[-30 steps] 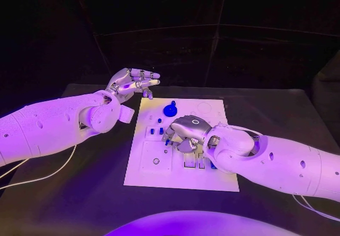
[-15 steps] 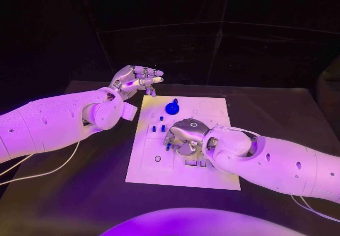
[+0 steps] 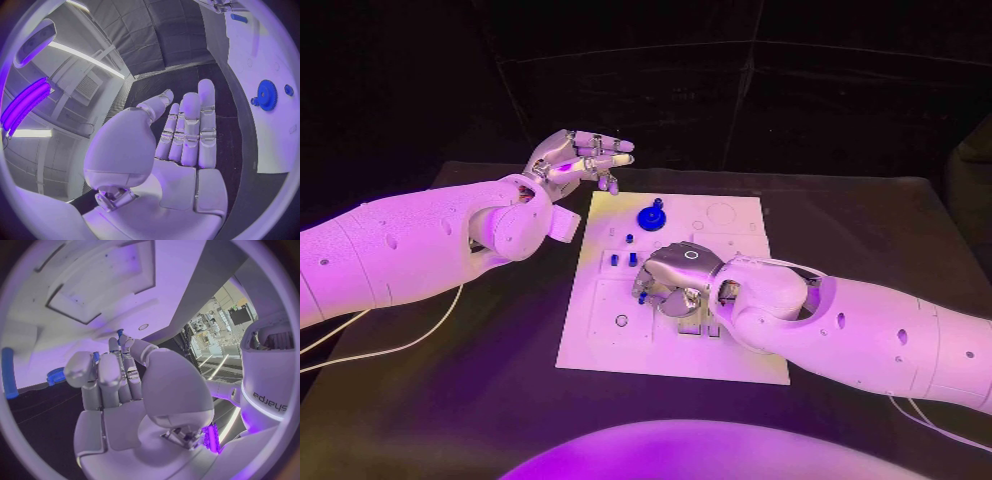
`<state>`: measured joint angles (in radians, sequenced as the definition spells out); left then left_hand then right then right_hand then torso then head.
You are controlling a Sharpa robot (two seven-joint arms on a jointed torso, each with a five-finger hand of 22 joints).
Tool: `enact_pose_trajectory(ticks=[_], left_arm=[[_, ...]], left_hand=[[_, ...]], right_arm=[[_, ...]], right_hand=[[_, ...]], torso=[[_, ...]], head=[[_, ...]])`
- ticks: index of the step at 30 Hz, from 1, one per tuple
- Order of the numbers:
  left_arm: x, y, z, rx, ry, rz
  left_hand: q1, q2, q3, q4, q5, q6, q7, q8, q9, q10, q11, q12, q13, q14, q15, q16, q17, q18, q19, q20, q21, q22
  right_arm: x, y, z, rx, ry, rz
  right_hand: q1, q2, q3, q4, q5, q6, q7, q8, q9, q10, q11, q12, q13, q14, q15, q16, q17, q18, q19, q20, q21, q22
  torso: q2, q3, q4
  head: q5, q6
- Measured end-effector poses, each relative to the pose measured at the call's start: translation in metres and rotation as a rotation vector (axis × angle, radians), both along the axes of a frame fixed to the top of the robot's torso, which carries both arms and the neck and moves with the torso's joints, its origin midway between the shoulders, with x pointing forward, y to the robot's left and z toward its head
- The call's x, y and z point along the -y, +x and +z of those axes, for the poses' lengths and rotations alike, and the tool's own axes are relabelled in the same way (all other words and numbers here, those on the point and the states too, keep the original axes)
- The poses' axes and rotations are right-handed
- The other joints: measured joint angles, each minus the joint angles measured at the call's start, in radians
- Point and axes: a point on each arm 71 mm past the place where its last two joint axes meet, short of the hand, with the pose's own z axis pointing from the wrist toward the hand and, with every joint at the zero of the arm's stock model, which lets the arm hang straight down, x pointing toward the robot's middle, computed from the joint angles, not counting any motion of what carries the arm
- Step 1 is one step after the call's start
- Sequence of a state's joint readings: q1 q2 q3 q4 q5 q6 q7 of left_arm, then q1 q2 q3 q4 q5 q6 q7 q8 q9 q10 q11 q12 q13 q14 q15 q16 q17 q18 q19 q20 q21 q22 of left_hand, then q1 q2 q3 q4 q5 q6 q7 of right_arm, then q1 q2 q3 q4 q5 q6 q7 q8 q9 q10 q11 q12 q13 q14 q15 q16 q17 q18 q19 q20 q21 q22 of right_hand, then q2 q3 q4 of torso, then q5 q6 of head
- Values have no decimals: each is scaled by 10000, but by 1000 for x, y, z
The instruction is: Assemble the parts on the task board
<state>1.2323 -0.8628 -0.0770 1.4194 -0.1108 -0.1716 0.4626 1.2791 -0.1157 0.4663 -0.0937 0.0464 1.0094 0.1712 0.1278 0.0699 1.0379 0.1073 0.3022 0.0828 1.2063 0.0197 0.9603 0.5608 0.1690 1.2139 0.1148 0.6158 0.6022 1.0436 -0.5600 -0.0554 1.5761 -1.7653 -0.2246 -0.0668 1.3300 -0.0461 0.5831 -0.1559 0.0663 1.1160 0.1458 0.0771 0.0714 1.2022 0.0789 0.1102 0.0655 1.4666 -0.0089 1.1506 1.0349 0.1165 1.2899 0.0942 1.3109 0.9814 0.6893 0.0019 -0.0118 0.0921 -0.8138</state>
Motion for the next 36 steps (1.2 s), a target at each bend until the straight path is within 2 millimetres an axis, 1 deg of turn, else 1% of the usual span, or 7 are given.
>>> enact_pose_trajectory(ticks=[8,14,17,18,22,31,36], left_arm=[[0,0,0,-14,0,-12],[-1,0,0,-23,3,-14],[-1,0,0,-30,6,-11],[-1,0,0,-32,7,-12],[-2,0,0,-42,11,-10],[-2,0,0,-72,19,-19],[-3,0,-1,-89,26,-18]], left_hand=[[0,0,0,0,0,0,0,0,0,0,0,0,0,0,0,0,1,0,0,0,0,1],[0,0,0,0,0,0,0,0,1,0,0,0,0,0,0,0,1,-1,0,0,0,1],[0,0,0,0,0,0,0,0,1,0,0,0,0,0,0,0,1,-1,0,0,0,1],[0,0,0,0,0,0,0,0,1,0,0,0,0,0,0,0,1,0,0,0,0,1],[0,0,0,0,0,0,0,0,1,0,0,0,0,0,0,0,2,-1,0,0,0,2],[0,0,0,0,0,0,0,0,1,0,0,0,0,0,0,0,-18,-1,0,0,0,-10],[0,0,-28,-28,0,0,0,0,1,-36,-37,0,-10,0,0,0,-17,-1,-34,34,-38,-10]], right_arm=[[-3,-1,0,138,-181,81],[-6,-2,-1,267,-363,147],[-6,-2,-1,315,-443,177],[-6,-2,-1,327,-457,182],[-5,-2,-3,352,-514,158],[-2,-2,1,516,-76,70],[10,-6,7,603,485,-4]], right_hand=[[0,0,-1,0,0,-1,-1,-40,-2,0,0,-58,0,0,0,0,-21,0,0,0,0,-31],[-147,-147,0,0,1,-41,37,-49,-2,-3,3,-117,6,0,0,-1,-49,0,0,0,0,-62],[-304,-303,-35,35,130,-136,131,-114,-10,-224,107,-275,-11,-6,6,-1,-101,-1,-26,26,0,-113],[-368,-367,-73,73,166,-208,162,-114,-28,-357,130,-351,-28,-15,62,-1,-131,0,-59,59,0,-147],[-536,-536,-171,172,184,-551,165,-113,-62,-845,232,-446,-31,1,109,-1,-243,0,-126,125,-60,-294],[-671,-671,-535,220,224,-960,185,-113,-62,-1510,314,-446,-30,-34,215,-402,-711,0,-398,252,-346,-813],[-668,-668,-670,277,360,-1028,223,-113,-61,-1539,318,-376,-14,-34,215,-416,-756,0,-414,269,-346,-852]], torso=[[-4,0,-7],[-5,-2,-7],[-5,-4,-7],[-5,-5,-7],[-7,-5,-7],[-7,0,-6],[-8,6,-6]], head=[[7,-11],[1,-12],[-8,-12],[-9,-12],[-15,-12],[-24,20],[-34,47]])
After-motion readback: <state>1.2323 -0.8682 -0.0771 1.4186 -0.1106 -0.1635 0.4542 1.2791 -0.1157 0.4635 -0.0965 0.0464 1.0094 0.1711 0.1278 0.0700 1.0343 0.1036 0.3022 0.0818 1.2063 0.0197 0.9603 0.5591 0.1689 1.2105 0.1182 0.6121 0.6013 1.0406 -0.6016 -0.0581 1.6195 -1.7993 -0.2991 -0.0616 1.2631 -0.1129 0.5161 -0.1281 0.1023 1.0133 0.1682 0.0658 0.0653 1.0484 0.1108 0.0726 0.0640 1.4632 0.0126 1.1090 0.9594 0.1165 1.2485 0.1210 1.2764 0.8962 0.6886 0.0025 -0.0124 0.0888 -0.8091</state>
